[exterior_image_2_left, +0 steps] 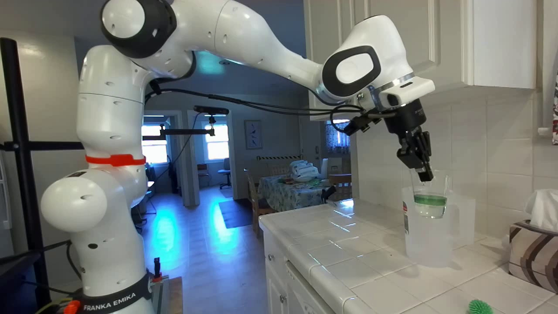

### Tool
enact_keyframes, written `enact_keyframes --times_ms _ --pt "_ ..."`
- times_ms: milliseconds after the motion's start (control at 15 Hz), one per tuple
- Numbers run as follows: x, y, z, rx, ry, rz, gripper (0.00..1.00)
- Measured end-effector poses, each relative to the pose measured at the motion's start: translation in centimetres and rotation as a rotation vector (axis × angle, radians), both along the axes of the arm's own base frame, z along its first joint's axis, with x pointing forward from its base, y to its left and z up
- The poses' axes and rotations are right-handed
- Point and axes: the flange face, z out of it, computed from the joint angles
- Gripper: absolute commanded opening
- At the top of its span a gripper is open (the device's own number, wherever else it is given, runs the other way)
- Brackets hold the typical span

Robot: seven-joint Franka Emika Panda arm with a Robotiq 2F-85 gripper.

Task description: Pour the contents from the cup into the jar

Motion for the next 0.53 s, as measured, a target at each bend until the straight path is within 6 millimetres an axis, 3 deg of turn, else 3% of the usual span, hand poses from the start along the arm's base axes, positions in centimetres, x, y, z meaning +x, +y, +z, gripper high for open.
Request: enact_keyframes --times_ms 200,267,467,533 --pt "2.1 0.6 -0.2 -0.054 0.014 0.004 0.02" --pt "3.0 1.1 -0.4 -0.069 0.016 0.008 0.06" --pt "5.1 2.5 -0.9 -0.096 0.01 0.017 0.06" --pt "5.3 2.5 -1.0 -0.098 0.009 0.018 0.02"
